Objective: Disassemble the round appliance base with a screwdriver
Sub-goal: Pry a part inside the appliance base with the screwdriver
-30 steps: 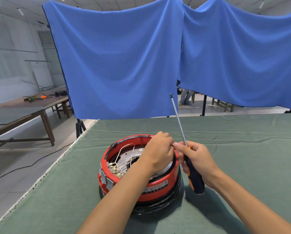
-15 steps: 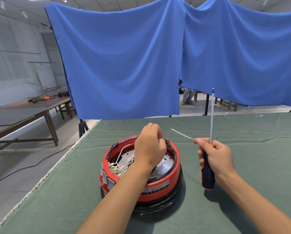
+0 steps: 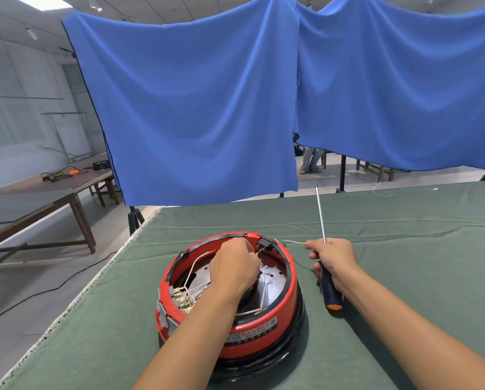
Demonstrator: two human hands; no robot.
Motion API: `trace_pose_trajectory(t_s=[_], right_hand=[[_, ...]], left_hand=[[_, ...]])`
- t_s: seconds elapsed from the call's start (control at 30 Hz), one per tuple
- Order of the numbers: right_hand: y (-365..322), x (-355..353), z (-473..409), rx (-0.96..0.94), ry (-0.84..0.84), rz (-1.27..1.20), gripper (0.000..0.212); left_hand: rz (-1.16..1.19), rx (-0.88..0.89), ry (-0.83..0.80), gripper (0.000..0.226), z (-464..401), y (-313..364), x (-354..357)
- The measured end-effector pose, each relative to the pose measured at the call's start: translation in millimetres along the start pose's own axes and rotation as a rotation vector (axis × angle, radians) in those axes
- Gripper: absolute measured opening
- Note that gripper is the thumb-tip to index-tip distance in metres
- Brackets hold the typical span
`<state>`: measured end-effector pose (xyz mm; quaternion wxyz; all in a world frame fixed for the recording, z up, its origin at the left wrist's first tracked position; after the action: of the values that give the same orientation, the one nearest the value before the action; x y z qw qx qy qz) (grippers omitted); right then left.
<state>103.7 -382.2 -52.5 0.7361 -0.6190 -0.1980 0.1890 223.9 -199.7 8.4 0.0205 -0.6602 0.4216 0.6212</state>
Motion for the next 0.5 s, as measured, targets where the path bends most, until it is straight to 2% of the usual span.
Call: trace_pose_trajectory(t_s=[0.2,0.3,0.37,0.5], right_hand=[[-17,16,-22,-0.089,0.045,0.430,0.018],[-13,28,-25,-0.041,0.006,0.685,0.010],[-10,33,-25,-0.011,-0.012,0.837,0.016],[-13,37,-21,-0.061,-0.037,0.864,0.027]], left_hand=[[-0.020,0.017,-0.035,0.022,-1,2,5],[-0.022,0.029,-0.038,0.023,0,3,4],[-0.015,0.044,-0.040,0.025,0,5,4],[-0.009,0.067,-0.047,0.027,1,6,4]])
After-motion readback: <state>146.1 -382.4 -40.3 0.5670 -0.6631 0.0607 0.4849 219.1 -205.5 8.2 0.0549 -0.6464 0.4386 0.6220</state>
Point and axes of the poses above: each hand's wrist, its own z-axis away from the middle knuckle, its own x-axis out of the palm, y = z × x, the point moved 8 cm from there along -z, towards the middle knuckle, and after that the axes turned 4 degrees about -y, right-handed, at the moved point
